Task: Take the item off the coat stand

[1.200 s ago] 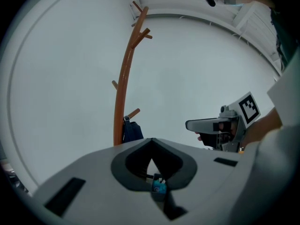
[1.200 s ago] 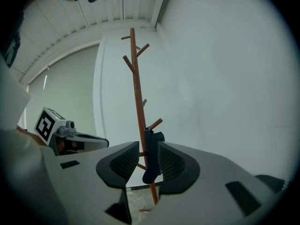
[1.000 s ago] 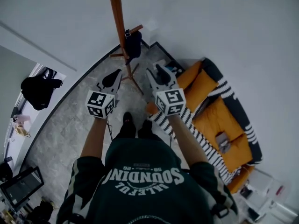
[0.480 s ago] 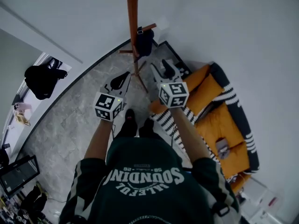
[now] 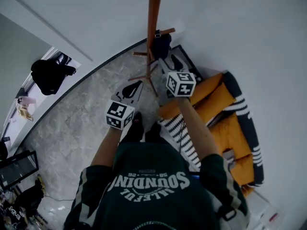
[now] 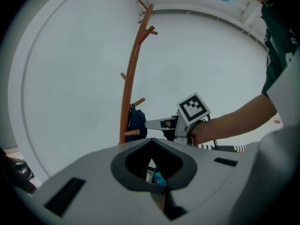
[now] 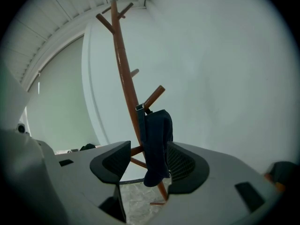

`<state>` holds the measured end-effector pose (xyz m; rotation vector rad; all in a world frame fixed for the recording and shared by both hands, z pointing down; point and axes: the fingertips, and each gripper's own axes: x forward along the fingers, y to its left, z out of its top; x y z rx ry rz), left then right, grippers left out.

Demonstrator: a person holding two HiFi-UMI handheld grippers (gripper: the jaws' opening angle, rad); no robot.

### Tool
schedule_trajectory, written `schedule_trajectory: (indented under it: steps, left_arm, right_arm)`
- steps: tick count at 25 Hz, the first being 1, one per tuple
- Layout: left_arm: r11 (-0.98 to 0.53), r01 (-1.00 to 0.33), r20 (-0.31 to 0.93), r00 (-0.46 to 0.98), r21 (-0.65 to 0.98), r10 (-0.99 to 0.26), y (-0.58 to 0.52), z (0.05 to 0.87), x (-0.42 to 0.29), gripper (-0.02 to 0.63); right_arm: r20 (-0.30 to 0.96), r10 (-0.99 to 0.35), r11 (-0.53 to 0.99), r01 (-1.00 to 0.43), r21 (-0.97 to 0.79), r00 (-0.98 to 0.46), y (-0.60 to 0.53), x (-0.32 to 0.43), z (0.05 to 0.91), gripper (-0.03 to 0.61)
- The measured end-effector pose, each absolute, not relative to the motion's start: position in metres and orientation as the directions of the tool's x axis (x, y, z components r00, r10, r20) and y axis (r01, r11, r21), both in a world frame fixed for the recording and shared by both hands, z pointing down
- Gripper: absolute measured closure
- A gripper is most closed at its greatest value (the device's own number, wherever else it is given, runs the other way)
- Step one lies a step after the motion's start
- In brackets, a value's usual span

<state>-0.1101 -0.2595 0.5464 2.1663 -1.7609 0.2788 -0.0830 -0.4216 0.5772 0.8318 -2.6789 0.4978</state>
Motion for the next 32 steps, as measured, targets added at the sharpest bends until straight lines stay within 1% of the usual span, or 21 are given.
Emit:
schedule_trajectory:
  steps: [3,11,15,16,20,22,25,32]
  left_arm:
    - [-0.160,-0.978,0.362,0.198,0.133,-0.911,-0.255,0.548,-0.115,0.612]
    - [-0.091,-0.988,0.376,0.133,0.128,-0.917,-0.242,0.551,-0.139,0.612]
    - [-0.073,-0.989,0.377,0.118,0.130,-0.919,-0.239,0.552,-0.145,0.612]
    - [-0.073,-0.989,0.375,0.117,0.130,-0.920,-0.239,0.551,-0.145,0.612]
    - [-0.081,-0.991,0.366,0.116,0.109,-0.923,-0.242,0.550,-0.148,0.612]
    - [-0.088,-0.990,0.366,0.124,0.112,-0.922,-0.243,0.548,-0.147,0.612]
    - [-0.102,-0.987,0.371,0.141,0.122,-0.918,-0.244,0.548,-0.144,0.612]
    - [-0.127,-0.985,0.359,0.160,0.114,-0.919,-0.251,0.543,-0.140,0.612]
  right_arm:
    - [0.386,-0.483,0.761,-0.595,-0.258,-0.786,-0.431,-0.093,0.586,0.362]
    - [0.430,-0.458,0.770,-0.589,-0.246,-0.778,-0.457,-0.116,0.601,0.354]
    - [0.457,-0.460,0.778,-0.593,-0.205,-0.761,-0.462,-0.120,0.607,0.356]
    - [0.456,-0.459,0.785,-0.589,-0.193,-0.762,-0.461,-0.120,0.607,0.363]
    - [0.457,-0.455,0.811,-0.568,-0.143,-0.765,-0.458,-0.120,0.602,0.478]
    - [0.460,-0.451,0.824,-0.555,-0.115,-0.764,-0.457,-0.121,0.598,0.521]
    - [0.473,-0.461,0.836,-0.546,-0.053,-0.751,-0.455,-0.117,0.595,0.546]
    - [0.469,-0.482,0.840,-0.543,0.008,-0.740,-0.460,-0.108,0.582,0.554]
